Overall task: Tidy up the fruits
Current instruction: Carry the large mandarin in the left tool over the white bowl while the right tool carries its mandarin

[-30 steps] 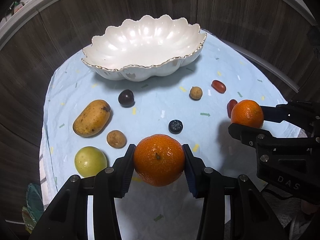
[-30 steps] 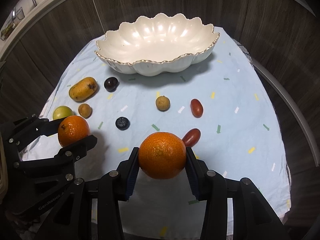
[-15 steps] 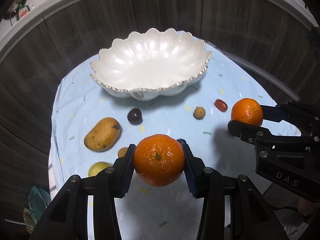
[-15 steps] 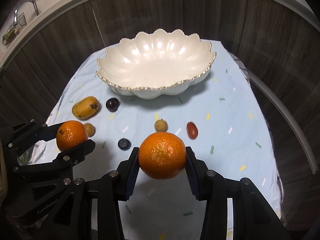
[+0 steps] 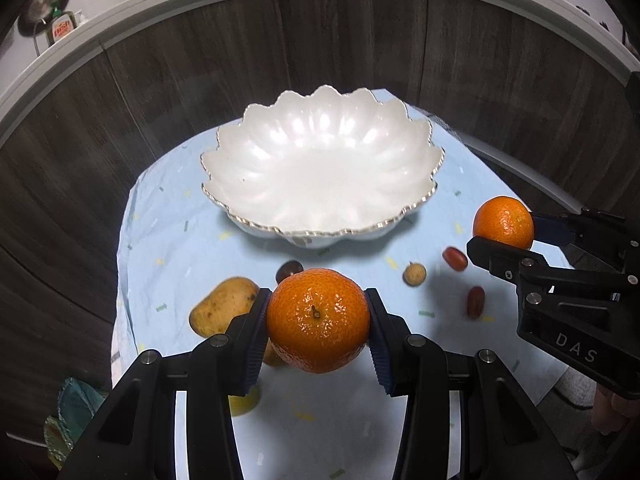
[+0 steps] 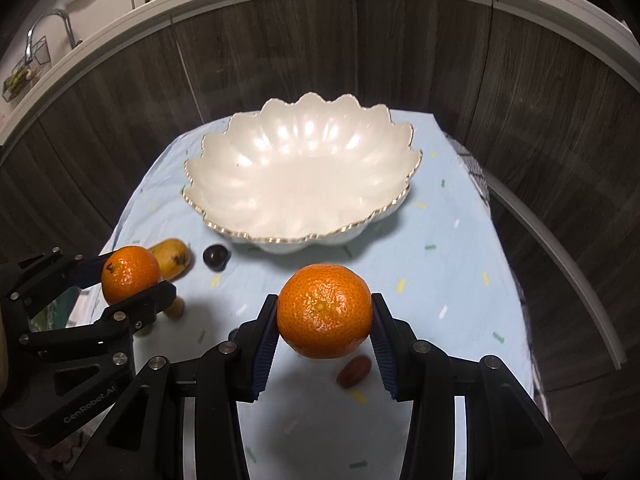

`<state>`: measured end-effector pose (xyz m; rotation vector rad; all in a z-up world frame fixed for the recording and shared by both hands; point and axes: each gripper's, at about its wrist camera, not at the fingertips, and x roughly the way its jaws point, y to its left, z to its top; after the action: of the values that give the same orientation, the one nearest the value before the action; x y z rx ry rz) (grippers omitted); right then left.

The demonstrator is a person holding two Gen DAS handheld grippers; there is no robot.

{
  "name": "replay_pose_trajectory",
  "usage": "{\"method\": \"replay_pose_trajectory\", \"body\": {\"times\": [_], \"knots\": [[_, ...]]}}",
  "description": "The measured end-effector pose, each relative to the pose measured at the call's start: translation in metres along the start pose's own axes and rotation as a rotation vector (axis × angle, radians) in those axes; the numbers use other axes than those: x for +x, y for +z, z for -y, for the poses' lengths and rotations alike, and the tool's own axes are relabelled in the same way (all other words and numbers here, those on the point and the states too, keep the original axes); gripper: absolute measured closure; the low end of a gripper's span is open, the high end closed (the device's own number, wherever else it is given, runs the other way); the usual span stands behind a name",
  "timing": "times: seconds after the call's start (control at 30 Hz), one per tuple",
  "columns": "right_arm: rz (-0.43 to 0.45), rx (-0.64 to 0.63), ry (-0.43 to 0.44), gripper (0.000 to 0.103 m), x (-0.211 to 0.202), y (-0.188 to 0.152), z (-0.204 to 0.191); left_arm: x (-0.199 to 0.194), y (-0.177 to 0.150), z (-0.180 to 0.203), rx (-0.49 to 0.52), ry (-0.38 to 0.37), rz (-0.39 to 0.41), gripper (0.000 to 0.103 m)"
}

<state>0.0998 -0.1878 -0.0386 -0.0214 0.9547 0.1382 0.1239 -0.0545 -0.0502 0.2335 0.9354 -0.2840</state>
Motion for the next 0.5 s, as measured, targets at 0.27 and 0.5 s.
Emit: {"method": "replay_pose_trajectory", "body": {"times": [0.27, 0.5], "knots": [[0.037, 0.0, -0.014, 0.058, 0.004, 0.024, 0.006, 0.002, 0.024, -0.014, -0.034, 0.024, 0.033, 0.059], [0.062, -0.001, -0.023, 0.058, 0.01, 0.046, 0.012, 0.006, 0.042, -0.025, -0.056, 0.046, 0.062, 0.059]]}}
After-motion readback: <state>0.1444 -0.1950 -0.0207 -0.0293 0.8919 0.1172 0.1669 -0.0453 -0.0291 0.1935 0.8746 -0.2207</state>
